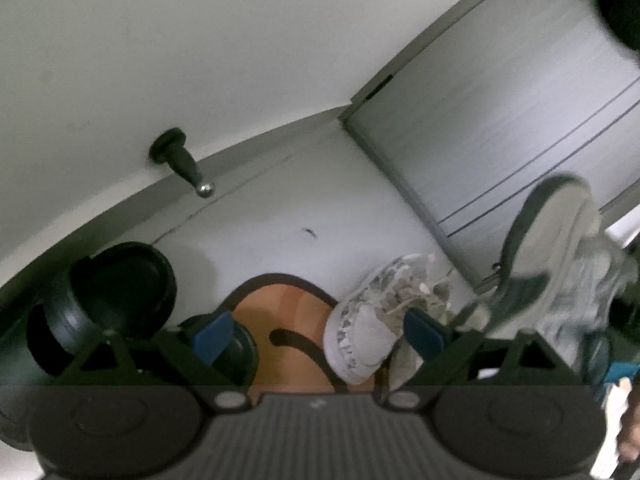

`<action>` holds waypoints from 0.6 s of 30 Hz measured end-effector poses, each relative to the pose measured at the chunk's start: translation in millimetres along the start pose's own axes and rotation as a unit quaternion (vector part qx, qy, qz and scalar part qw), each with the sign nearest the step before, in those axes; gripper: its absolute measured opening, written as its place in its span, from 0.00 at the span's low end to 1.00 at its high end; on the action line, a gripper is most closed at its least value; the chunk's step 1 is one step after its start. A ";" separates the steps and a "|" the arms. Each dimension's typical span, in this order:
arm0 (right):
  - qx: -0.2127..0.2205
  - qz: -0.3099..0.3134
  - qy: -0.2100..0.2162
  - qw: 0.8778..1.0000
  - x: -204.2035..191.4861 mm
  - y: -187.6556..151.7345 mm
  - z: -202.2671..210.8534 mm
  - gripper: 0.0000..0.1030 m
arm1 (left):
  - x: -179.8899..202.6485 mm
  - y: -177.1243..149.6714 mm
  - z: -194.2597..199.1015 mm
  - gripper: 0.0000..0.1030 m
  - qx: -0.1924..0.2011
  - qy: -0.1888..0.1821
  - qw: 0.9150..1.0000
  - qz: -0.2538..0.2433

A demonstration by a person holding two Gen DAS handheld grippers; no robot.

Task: Organize scattered shoes
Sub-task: 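Close the right tool on both heel collars and lift the pair, then carry the grey-white running shoes with the right tool toward the wall corner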

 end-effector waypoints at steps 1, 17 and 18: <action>0.004 0.002 -0.003 1.000 4.4 10.4 -6.1 0.21 | 0.9 -1.1 -2.0 0.91 0.000 0.003 1.000 -0.005; 0.030 0.025 -0.047 0.998 91.5 137.9 -105.7 0.21 | 3.7 -22.5 5.1 0.91 -0.013 0.044 0.998 -0.046; 0.029 0.020 -0.049 0.998 100.4 143.8 -113.4 0.21 | 2.0 -23.7 7.0 0.91 -0.010 0.049 0.998 -0.049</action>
Point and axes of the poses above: each gripper's, at about its wrist camera, not at the fingertips, and z roughly against the way its jaws point, x to its right, y to its top, the point moved 1 cm from there along -z, roughly the way its jaws point, and after that the axes turned 14 degrees about -x, right-handed, at the moved point
